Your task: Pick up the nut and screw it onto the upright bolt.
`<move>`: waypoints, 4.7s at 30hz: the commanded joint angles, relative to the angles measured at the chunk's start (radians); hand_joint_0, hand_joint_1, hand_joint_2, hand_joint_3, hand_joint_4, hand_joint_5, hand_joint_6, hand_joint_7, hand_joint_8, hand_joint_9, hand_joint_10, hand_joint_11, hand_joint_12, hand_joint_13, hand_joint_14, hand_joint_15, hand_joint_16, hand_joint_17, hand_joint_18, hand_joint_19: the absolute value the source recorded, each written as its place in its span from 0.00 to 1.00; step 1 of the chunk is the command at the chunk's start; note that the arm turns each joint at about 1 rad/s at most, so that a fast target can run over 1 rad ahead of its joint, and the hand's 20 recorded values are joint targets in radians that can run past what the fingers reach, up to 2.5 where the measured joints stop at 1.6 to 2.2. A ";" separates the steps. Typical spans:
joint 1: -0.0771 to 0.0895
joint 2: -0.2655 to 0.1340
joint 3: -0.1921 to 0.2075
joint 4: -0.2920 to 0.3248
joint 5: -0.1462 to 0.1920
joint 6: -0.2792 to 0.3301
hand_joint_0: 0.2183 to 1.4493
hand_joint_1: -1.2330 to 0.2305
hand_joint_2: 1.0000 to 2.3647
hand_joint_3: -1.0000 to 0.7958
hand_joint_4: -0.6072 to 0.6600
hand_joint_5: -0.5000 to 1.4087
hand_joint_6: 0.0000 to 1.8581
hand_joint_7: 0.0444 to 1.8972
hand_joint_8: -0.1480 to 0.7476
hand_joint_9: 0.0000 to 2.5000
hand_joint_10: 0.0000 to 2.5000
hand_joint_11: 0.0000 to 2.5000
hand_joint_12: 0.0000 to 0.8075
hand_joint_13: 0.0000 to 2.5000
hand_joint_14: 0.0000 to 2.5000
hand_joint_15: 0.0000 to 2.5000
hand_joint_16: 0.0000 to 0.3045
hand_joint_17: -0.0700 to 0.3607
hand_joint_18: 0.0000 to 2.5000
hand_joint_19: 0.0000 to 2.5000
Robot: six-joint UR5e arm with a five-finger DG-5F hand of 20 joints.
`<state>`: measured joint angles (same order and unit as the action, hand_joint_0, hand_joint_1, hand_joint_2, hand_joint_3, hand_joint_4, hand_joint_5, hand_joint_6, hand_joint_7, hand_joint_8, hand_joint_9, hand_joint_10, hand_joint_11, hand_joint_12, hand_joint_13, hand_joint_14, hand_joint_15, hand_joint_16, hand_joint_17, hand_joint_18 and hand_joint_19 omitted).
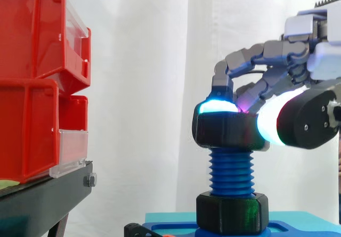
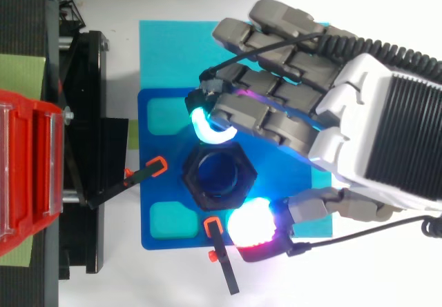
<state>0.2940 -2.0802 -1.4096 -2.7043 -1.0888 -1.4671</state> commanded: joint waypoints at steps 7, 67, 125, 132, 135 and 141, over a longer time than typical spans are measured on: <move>-0.021 -0.006 0.000 -0.009 -0.036 0.014 0.25 0.46 0.00 0.28 0.72 0.17 0.35 0.61 0.53 0.23 0.00 0.04 0.46 0.19 0.00 0.00 0.15 0.40 0.16 0.00; -0.018 -0.008 0.051 -0.075 -0.042 0.016 0.25 0.46 0.00 0.28 0.72 0.17 0.35 0.61 0.53 0.23 0.00 0.04 0.46 0.20 0.00 0.00 0.15 0.41 0.18 0.01; -0.027 -0.024 0.051 -0.097 -0.065 0.004 0.25 0.46 0.00 0.28 0.72 0.17 0.34 0.61 0.53 0.23 0.00 0.04 0.46 0.21 0.00 0.00 0.15 0.41 0.19 0.02; -0.030 -0.024 0.049 -0.097 -0.074 0.004 0.25 0.46 0.00 0.28 0.72 0.17 0.34 0.62 0.53 0.23 0.00 0.04 0.46 0.21 0.00 0.00 0.15 0.41 0.19 0.02; -0.032 -0.024 0.049 -0.100 -0.079 0.004 0.25 0.46 0.00 0.28 0.72 0.17 0.34 0.62 0.53 0.23 0.00 0.04 0.46 0.21 0.00 0.00 0.15 0.41 0.19 0.01; -0.039 -0.024 0.049 -0.104 -0.097 0.004 0.25 0.46 0.00 0.28 0.72 0.17 0.34 0.62 0.53 0.23 0.00 0.04 0.46 0.21 0.00 0.00 0.15 0.41 0.19 0.02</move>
<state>0.2579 -2.1042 -1.3604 -2.8075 -1.1777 -1.4634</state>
